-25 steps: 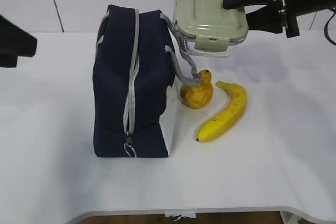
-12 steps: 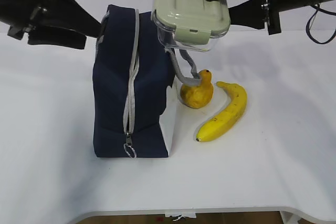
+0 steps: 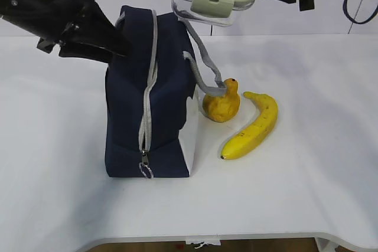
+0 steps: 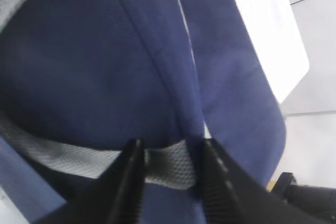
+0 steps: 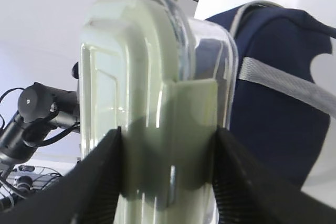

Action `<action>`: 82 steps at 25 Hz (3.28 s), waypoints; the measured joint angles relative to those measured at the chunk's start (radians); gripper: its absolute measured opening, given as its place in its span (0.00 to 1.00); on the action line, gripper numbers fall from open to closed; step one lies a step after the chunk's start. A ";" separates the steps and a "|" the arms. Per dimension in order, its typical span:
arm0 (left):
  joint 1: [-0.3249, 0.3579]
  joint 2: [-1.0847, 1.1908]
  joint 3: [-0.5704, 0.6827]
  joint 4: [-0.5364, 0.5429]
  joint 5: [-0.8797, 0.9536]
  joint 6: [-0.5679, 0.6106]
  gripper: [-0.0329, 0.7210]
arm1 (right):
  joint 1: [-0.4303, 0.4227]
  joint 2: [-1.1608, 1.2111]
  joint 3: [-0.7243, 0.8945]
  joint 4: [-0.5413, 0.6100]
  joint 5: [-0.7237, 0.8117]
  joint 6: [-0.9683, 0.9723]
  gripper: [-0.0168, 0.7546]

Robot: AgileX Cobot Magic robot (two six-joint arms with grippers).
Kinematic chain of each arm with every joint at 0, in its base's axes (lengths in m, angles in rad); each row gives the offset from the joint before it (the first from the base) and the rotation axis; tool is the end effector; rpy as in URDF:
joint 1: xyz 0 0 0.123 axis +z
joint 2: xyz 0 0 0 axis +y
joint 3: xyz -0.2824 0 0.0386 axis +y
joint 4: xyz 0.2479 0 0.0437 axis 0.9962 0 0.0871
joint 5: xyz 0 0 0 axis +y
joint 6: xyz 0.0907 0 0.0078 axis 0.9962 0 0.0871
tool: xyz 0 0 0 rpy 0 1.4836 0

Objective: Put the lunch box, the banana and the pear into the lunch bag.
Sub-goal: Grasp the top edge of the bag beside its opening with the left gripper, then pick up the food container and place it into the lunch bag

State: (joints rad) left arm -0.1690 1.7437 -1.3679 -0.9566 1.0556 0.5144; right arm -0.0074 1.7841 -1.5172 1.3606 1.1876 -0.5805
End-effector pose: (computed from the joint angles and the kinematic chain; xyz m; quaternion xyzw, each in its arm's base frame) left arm 0.3471 -0.1249 0.2877 0.1259 0.8914 -0.4000 0.1717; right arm 0.3790 0.0798 0.3442 -0.0510 0.7912 0.5555 0.2507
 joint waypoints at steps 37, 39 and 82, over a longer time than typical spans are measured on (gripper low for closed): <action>0.000 -0.034 -0.004 -0.006 0.078 0.089 0.07 | 0.158 0.151 -0.019 -0.237 -0.108 0.035 0.49; -0.002 -0.034 -0.004 -0.054 0.078 0.117 0.07 | 0.189 0.151 -0.019 -0.218 -0.113 0.037 0.49; -0.013 -0.034 -0.006 0.243 0.148 0.191 0.07 | 0.358 0.407 -0.065 -0.161 -0.363 0.039 0.54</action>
State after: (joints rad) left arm -0.1815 1.7100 -1.3743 -0.7138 1.2031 0.7049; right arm 0.3507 2.1913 -1.5824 1.1999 0.8246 -0.5417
